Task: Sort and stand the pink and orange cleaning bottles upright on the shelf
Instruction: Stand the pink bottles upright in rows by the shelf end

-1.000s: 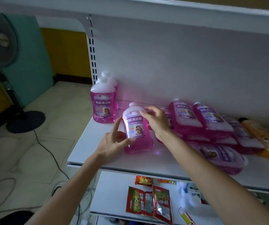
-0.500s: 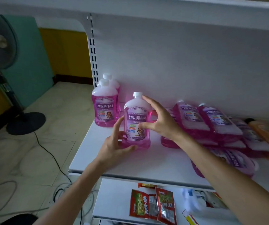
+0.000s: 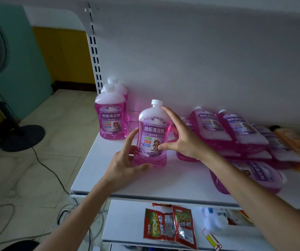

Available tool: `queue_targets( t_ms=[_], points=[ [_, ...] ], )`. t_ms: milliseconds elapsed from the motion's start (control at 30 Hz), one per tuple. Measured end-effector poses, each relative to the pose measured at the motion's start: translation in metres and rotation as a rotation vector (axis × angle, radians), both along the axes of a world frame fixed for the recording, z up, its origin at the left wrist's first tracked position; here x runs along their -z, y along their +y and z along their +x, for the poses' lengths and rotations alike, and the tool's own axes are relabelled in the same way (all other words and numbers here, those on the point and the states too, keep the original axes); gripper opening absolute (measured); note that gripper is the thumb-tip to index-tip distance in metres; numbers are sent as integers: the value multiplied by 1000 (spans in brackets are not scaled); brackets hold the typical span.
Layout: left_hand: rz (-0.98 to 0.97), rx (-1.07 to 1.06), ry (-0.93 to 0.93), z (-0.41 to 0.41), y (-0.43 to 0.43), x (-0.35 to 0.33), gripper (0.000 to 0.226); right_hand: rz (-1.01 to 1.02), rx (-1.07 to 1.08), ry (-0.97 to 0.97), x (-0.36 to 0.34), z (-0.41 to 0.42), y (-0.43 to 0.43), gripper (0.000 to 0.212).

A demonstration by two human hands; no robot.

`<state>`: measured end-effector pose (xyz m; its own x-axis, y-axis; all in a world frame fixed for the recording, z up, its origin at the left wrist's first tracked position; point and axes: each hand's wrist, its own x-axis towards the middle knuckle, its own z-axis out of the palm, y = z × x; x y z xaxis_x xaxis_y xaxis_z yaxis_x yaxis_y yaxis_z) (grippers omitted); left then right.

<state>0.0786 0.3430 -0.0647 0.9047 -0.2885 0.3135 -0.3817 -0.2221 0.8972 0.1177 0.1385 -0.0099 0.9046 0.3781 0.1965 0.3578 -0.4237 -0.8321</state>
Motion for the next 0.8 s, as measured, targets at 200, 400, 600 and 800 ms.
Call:
queue_targets(
  t_ms=[200, 400, 600, 800],
  points=[
    [78, 8, -73, 2, 1, 2, 101, 56, -36, 40, -3, 1, -4, 102],
    [365, -31, -246, 15, 10, 4, 100, -32, 111, -73, -8, 0, 3, 102],
    [863, -146, -345, 31, 40, 7, 79, -92, 218, -211, -7, 13, 18, 93],
    [779, -211, -355, 30, 42, 14, 64, -145, 258, -297, -8, 37, 30, 91]
  ],
)
